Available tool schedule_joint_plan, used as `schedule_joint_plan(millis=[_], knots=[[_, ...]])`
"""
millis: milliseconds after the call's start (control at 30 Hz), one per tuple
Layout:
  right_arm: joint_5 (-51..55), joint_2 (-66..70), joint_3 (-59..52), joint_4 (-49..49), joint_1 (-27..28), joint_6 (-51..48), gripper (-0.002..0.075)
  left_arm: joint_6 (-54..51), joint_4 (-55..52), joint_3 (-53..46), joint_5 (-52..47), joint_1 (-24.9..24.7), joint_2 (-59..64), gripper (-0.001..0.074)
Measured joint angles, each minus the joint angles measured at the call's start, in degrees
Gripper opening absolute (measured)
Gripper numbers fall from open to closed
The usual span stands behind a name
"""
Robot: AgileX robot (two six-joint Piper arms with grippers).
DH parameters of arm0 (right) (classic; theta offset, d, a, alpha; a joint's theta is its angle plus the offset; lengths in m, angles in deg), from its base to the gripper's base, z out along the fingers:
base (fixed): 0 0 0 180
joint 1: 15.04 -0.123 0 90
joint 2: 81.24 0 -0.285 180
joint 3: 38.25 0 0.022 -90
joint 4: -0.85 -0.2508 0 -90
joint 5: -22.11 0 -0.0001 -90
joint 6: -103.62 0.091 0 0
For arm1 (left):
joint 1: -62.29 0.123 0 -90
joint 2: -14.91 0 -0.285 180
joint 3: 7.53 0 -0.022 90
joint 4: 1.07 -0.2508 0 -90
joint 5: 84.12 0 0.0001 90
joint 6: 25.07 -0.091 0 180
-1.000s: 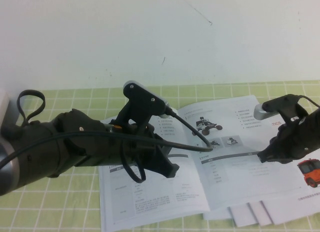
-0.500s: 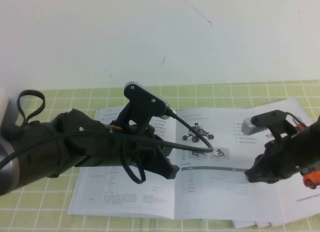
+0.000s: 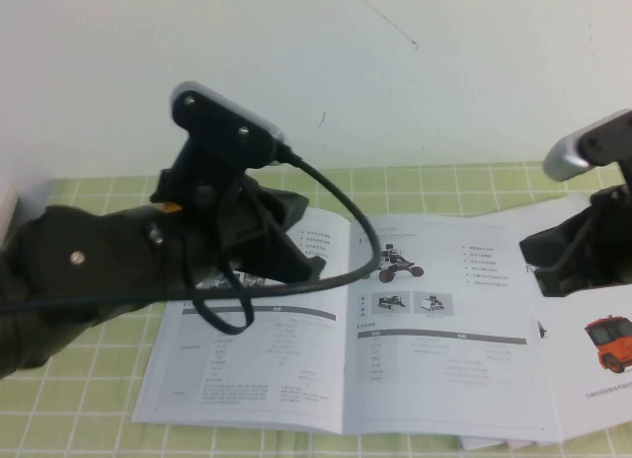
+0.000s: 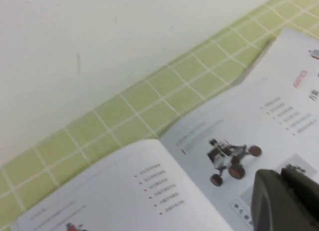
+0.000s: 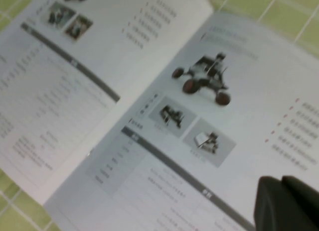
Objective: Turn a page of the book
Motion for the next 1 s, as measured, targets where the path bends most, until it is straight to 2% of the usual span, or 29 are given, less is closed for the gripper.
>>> schedule_joint_plan(millis=[200,400,500,567,633,733,1000], knots=[[-7.2,-14.6,-7.9,0.1,0.0,0.0,-0.0002,-0.3,3.6,-10.5,11.7,0.0,-11.6,-0.0003],[-7.6,-27.1,-12.7,-1.5,0.0,-3.3,-0.0002,-8.0,15.3,-19.0,14.8,0.0,-23.6,-0.0003],[-7.6,-34.0,-13.5,-2.9,0.0,-5.3,-0.0002,-20.3,27.7,-22.4,17.6,0.0,-30.5,-0.0003],[-6.8,-38.3,-13.6,-3.3,0.0,-6.0,-0.0002,-32.1,37.9,-24.0,21.8,0.0,-35.3,-0.0003],[-5.3,-41.8,-13.6,-3.4,0.0,-6.7,-0.0002,-39.5,42.8,-25.1,26.8,0.0,-39.4,-0.0003],[-2.8,-44.6,-13.7,-3.6,0.0,-7.9,-0.0002,-43.9,45.6,-26.8,32.1,-0.1,-45.3,-0.0003],[2.5,-45.2,-13.8,-3.8,0.0,-9.0,-0.0002,-45.4,46.6,-28.2,32.3,-0.1,-55.0,-0.0003]])
